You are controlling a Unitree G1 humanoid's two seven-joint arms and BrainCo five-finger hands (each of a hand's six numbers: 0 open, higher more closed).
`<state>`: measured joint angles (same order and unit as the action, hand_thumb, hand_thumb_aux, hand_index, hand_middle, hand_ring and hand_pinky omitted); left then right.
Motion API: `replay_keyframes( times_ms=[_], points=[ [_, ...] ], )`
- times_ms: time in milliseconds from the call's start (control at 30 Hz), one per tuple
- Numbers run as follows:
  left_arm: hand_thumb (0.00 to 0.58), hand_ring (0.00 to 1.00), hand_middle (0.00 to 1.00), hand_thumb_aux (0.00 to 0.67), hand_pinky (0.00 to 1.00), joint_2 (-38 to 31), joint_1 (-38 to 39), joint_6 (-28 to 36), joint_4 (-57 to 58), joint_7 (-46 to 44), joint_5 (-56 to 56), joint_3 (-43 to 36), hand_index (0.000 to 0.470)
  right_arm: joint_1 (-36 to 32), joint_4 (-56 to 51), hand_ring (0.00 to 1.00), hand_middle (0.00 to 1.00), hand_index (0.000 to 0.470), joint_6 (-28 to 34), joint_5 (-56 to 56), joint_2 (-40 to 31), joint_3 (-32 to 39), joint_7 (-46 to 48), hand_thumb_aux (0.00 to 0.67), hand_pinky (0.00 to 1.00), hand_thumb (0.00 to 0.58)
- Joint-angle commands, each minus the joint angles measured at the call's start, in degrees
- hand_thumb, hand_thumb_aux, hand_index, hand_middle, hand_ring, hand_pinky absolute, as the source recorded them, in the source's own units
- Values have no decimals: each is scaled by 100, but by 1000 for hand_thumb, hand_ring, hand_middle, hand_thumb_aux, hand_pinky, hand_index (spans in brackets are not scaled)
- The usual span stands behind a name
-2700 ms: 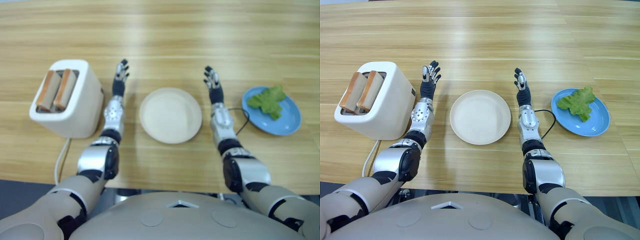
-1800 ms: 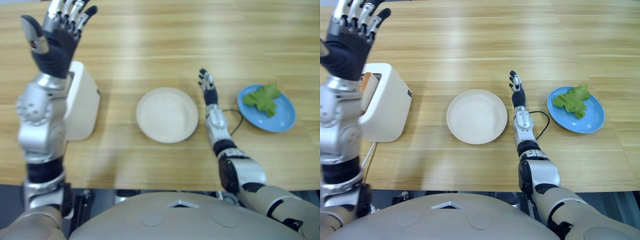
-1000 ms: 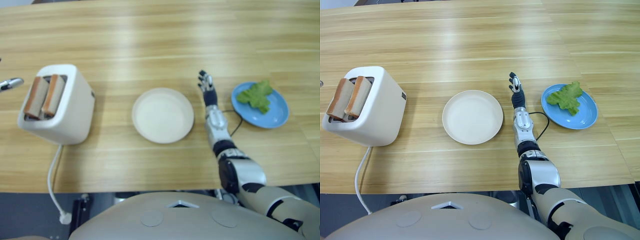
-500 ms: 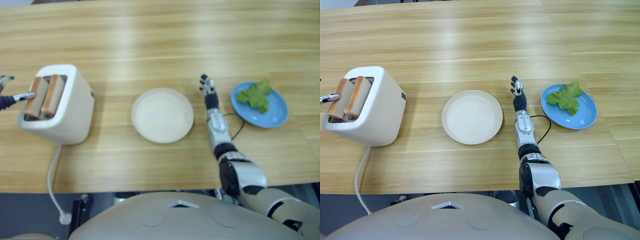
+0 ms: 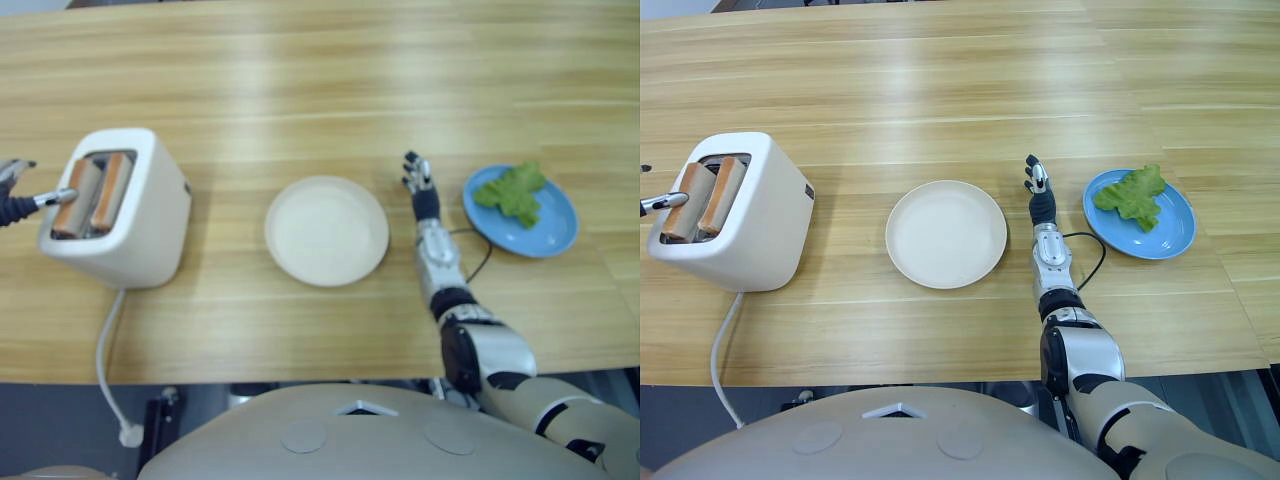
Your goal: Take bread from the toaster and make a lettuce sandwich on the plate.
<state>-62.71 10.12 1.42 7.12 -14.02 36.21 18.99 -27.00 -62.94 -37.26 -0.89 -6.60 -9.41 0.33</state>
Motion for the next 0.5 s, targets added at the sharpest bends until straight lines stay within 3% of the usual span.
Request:
replay_keyframes(
  times_ms=[33,500],
  points=[
    [0,0,0,0,0,-71,64,-36,-153,-28,3,10,0,83,-91,0,0,0,94,-44,2,-32,-21,0,0,0],
    [0,0,0,0,0,-103,59,-53,-641,69,27,307,0,102,-129,0,0,0,127,-30,8,-15,-57,0,0,0]
  ],
)
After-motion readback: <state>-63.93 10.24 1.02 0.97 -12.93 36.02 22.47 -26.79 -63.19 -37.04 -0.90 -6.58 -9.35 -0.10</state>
